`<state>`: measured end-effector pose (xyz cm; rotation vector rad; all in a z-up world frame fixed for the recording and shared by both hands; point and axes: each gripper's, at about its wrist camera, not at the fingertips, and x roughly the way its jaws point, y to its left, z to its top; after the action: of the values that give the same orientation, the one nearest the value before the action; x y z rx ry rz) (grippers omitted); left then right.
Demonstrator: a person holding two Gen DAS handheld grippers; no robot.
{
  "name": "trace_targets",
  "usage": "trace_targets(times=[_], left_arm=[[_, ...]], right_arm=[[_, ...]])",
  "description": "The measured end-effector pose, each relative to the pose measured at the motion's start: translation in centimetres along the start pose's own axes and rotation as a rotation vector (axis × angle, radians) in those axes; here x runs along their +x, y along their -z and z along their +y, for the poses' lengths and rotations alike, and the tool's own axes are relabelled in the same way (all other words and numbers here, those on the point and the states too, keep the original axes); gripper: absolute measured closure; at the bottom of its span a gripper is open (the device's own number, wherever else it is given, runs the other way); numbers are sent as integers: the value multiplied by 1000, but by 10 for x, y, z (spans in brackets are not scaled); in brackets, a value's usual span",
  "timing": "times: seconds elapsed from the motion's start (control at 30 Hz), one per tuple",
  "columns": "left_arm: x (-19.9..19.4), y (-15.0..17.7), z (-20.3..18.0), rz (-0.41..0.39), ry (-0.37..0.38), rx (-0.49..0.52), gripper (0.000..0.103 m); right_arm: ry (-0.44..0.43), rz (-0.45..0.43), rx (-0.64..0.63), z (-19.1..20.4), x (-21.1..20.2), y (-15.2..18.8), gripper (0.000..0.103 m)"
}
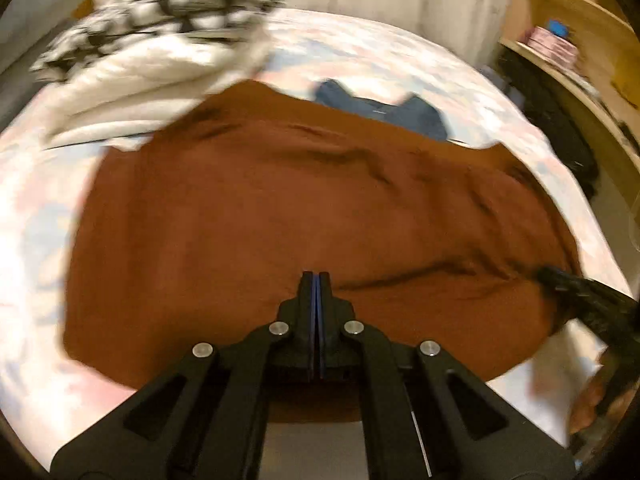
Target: Fold large clothes
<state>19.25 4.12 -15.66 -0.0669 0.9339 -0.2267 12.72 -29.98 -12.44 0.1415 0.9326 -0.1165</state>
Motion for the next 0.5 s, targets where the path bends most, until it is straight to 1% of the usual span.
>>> trace_targets(times=[0.03, 0.1, 0.13, 0.17, 0.2, 0.27, 0.3, 0.4, 0.5], left_arm=[[-1, 0, 9, 1, -17, -16, 102], [-3, 4, 30, 12, 5, -82, 102], [-4, 6, 38, 12, 0, -106, 102], [-4, 5, 44, 12, 6, -117, 102], [-5, 6, 48, 13, 21, -130, 102], [-7, 8, 48, 10, 17, -133, 102], [-7, 8, 46, 10, 7, -125, 102], [-6, 7, 42, 8, -15, -108, 102], [-7, 5, 42, 13, -9, -105, 102]], right_arm=[[17, -3, 30, -15, -3, 2, 98], [90, -17, 65, -42, -11, 7, 98], [155, -17, 80, -52, -14, 11, 93], [198, -14, 93, -60, -14, 15, 88], [181, -1, 121, -71, -12, 19, 89], [104, 6, 193, -87, -11, 23, 89], [101, 4, 198, -88, -12, 23, 89], [147, 4, 159, -79, -12, 23, 88], [159, 6, 145, -69, -9, 18, 88]])
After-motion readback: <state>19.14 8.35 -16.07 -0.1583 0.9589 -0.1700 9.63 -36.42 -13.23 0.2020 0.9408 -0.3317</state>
